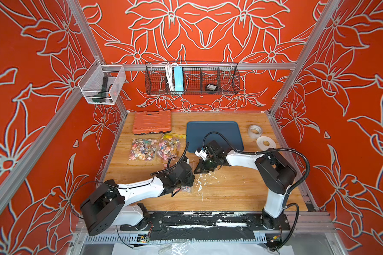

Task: Pour candies out of the ziploc bag
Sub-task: Open the ziploc bag at the center of the board.

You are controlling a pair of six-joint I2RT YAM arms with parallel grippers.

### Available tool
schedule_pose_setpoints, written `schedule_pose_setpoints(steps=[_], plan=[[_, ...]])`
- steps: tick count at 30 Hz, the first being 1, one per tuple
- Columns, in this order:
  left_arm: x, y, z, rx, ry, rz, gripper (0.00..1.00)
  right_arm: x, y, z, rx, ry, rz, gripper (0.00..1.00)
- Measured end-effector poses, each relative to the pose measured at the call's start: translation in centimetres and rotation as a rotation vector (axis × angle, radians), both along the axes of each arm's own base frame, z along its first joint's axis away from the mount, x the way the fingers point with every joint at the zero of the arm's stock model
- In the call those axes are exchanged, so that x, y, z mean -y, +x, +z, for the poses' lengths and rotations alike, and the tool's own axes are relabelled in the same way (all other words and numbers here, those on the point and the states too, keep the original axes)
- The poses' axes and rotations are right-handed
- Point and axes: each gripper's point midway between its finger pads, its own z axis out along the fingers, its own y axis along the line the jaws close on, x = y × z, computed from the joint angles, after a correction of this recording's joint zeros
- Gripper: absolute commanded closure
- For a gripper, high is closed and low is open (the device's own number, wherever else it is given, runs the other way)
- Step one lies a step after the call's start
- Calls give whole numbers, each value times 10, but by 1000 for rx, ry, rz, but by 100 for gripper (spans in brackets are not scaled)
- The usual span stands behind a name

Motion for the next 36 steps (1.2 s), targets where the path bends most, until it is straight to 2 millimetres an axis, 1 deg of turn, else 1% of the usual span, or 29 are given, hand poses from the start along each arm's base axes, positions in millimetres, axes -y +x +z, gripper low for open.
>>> schedule_pose_setpoints(steps=[8,13,16,20,21,23,29,36], plan=[[2,0,-5,-9,6,-10,82,0,-1,0,-1,0,2,100],[4,0,-3,-5,-6,-12,100,0,-1,0,0,0,2,100],[4,0,-3,-3,-5,-18,100,0,-1,0,0,0,2,99],[5,0,-2,-1,-9,-19,100,0,-1,0,0,-2,3,83],[4,0,-2,-1,-9,-18,100,1,-2,0,1,-3,6,80],[4,0,-3,-1,-11,-15,100,2,-3,0,8,-5,16,76],[2,0,-4,0,-10,-5,100,7,-9,6,32,-7,47,76],[0,-1,-6,2,-7,0,100,7,-10,6,38,-4,58,78]])
